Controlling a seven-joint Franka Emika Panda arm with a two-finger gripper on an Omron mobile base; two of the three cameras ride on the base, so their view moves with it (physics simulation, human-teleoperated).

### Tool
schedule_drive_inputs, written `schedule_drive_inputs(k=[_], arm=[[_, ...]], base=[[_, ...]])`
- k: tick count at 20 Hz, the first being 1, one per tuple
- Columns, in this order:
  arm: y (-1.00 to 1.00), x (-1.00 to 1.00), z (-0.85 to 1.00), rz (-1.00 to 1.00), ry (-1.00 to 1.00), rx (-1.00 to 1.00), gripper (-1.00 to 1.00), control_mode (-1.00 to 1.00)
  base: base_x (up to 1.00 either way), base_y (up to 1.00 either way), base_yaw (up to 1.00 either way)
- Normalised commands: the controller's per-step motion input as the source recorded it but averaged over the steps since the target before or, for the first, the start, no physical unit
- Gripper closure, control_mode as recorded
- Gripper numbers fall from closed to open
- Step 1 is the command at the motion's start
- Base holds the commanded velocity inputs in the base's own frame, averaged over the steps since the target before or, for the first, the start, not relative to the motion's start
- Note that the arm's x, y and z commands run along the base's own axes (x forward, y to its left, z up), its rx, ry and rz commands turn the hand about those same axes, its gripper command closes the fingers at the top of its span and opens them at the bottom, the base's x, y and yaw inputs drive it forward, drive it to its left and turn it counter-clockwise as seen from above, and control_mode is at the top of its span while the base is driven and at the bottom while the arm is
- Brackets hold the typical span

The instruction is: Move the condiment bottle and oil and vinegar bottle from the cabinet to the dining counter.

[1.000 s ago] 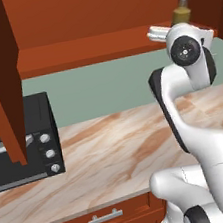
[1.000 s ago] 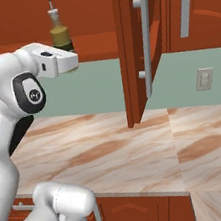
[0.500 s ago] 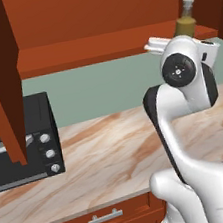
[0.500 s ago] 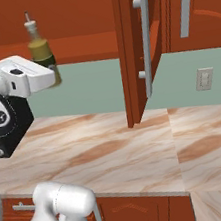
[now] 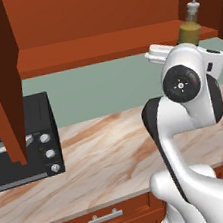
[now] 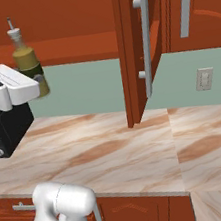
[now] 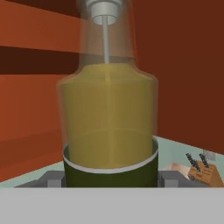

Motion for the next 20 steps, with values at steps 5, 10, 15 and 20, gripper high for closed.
schedule_drive_inputs(k=[5, 10, 15, 20], arm=[[0.00, 0.00, 0.00, 0.00, 0.00, 0.00, 1.00, 1.00], [0.00, 0.00, 0.00, 0.00, 0.00, 0.00, 1.00, 1.00], [0.00, 0.00, 0.00, 0.00, 0.00, 0.00, 1.00, 1.00], [0.00, 0.00, 0.00, 0.00, 0.00, 0.00, 1.00, 1.00]], base=[[-0.03, 0.00, 0.00], [-0.64, 0.24, 0.09], [-0.82, 0.37, 0.08], [-0.73, 0.32, 0.21]])
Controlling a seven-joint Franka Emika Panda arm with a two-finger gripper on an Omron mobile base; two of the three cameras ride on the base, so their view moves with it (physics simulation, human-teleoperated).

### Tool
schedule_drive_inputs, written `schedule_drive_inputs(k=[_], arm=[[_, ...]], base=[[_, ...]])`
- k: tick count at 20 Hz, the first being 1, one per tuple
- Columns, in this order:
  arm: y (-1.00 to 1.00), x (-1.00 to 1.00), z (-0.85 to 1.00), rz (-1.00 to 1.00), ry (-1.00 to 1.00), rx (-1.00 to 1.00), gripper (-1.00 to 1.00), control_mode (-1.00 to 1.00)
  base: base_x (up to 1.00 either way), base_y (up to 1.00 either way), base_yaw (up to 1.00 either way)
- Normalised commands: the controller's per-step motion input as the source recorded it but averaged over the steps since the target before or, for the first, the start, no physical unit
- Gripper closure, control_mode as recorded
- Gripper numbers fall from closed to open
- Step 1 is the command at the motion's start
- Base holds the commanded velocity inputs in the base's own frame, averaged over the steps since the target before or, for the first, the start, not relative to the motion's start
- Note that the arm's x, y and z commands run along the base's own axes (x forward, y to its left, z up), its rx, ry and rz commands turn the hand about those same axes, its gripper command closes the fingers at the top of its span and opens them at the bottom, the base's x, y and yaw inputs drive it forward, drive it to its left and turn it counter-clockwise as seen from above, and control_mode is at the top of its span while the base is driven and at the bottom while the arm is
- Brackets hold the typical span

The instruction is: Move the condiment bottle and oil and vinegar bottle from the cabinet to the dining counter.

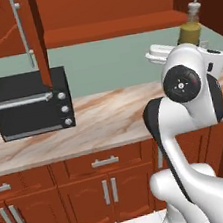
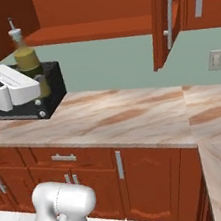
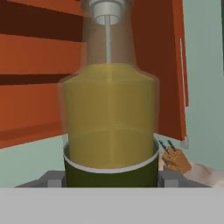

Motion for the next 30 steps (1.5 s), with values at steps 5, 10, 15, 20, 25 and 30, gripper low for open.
schedule_drive_inputs(k=[5, 10, 15, 20, 25, 30], arm=[[0.00, 0.00, 0.00, 0.00, 0.00, 0.00, 1.00, 1.00], [0.00, 0.00, 0.00, 0.00, 0.00, 0.00, 1.00, 1.00], [0.00, 0.00, 0.00, 0.00, 0.00, 0.00, 1.00, 1.00], [0.00, 0.00, 0.00, 0.00, 0.00, 0.00, 1.00, 1.00], [0.00, 0.00, 0.00, 0.00, 0.00, 0.00, 1.00, 1.00], [0.00, 0.00, 0.00, 0.00, 0.00, 0.00, 1.00, 1.00]], base=[[-0.58, 0.27, 0.49], [-0.44, 0.27, 0.66], [-0.23, 0.36, 0.85], [-0.20, 0.37, 0.86], [-0.02, 0.23, 0.86], [0.37, 0.01, 0.73]])
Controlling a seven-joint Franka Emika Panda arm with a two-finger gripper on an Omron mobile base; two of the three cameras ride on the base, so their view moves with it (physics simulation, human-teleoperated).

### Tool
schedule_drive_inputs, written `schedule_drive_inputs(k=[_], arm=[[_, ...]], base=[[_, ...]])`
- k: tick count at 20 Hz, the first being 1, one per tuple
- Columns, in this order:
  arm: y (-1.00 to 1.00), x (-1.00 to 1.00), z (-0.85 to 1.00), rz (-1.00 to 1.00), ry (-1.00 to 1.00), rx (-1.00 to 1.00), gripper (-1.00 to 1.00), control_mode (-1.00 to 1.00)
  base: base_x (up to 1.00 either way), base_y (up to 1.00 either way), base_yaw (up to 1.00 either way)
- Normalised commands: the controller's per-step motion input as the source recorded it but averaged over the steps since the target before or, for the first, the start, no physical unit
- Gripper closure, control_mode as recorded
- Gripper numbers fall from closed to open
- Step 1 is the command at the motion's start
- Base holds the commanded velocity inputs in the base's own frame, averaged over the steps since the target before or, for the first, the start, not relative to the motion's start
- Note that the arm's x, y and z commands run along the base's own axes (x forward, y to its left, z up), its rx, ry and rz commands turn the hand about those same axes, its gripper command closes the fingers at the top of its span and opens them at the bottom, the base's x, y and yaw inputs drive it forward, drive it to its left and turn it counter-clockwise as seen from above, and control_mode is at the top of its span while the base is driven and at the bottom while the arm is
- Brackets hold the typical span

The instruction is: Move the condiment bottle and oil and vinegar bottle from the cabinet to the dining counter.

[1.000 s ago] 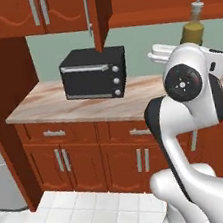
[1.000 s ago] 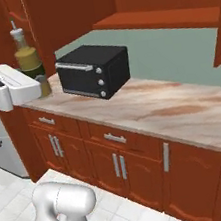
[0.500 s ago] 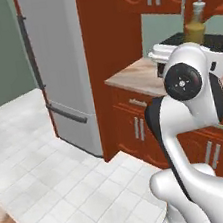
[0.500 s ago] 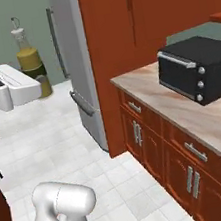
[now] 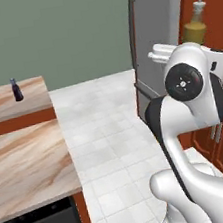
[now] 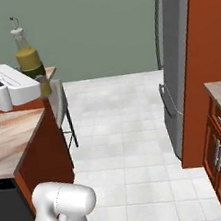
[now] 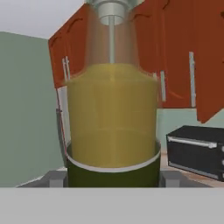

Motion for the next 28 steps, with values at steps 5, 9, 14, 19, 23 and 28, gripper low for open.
schedule_drive_inputs(k=[5, 9, 14, 19, 23, 28], arm=[[0.00, 0.00, 0.00, 0.00, 0.00, 0.00, 1.00, 1.00], [0.00, 0.00, 0.00, 0.00, 0.00, 0.00, 1.00, 1.00], [0.00, 0.00, 0.00, 0.00, 0.00, 0.00, 1.00, 1.00], [0.00, 0.00, 0.00, 0.00, 0.00, 0.00, 1.00, 1.00], [0.00, 0.00, 0.00, 0.00, 0.00, 0.00, 1.00, 1.00], [0.00, 0.00, 0.00, 0.00, 0.00, 0.00, 1.00, 1.00]], base=[[0.58, -0.13, 0.49], [0.63, -0.20, 0.37], [0.67, -0.24, 0.29], [0.64, -0.39, 0.12], [0.64, -0.42, 0.07], [0.64, -0.37, 0.11]])
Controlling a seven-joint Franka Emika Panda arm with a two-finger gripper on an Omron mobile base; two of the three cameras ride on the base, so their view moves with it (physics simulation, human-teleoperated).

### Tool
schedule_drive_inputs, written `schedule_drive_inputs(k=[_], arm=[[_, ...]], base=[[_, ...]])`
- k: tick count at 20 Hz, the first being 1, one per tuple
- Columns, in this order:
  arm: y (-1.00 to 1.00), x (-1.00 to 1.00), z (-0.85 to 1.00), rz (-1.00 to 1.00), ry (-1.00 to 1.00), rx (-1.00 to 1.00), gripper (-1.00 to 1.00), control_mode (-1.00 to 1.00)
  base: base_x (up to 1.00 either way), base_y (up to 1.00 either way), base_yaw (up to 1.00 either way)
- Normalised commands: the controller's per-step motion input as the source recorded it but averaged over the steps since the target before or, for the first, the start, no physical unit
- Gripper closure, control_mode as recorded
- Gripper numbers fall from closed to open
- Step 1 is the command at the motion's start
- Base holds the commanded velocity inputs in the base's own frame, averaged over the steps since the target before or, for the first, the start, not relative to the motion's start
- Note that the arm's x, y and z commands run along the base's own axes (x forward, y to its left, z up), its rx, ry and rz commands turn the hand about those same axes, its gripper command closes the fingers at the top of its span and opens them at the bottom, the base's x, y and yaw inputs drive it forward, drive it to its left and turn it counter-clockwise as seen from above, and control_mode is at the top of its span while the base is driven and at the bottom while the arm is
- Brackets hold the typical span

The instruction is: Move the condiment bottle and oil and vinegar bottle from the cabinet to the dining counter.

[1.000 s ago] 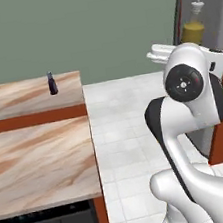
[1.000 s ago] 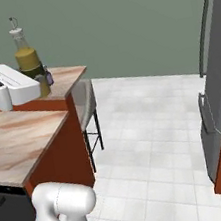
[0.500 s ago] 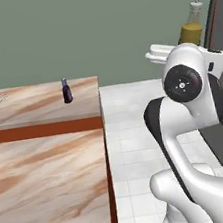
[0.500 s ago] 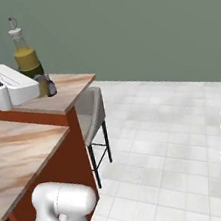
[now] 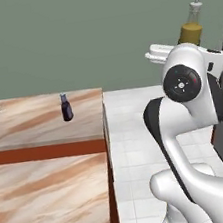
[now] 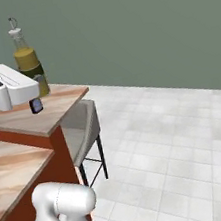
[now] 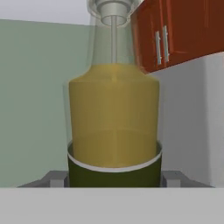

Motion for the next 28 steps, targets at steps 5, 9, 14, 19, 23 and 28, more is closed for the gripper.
schedule_drive_inputs(k=[5, 9, 14, 19, 23, 28], arm=[[0.00, 0.00, 0.00, 0.00, 0.00, 0.00, 1.00, 1.00], [0.00, 0.00, 0.00, 0.00, 0.00, 0.00, 1.00, 1.00], [0.00, 0.00, 0.00, 0.00, 0.00, 0.00, 1.00, 1.00], [0.00, 0.00, 0.00, 0.00, 0.00, 0.00, 1.00, 1.00], [0.00, 0.00, 0.00, 0.00, 0.00, 0.00, 1.00, 1.00], [0.00, 0.00, 0.00, 0.00, 0.00, 0.00, 1.00, 1.00]], base=[[0.65, -0.35, 0.13], [0.64, -0.34, 0.14], [0.58, -0.35, 0.14], [0.54, -0.25, 0.25], [0.53, -0.20, 0.33], [0.46, -0.24, 0.36]])
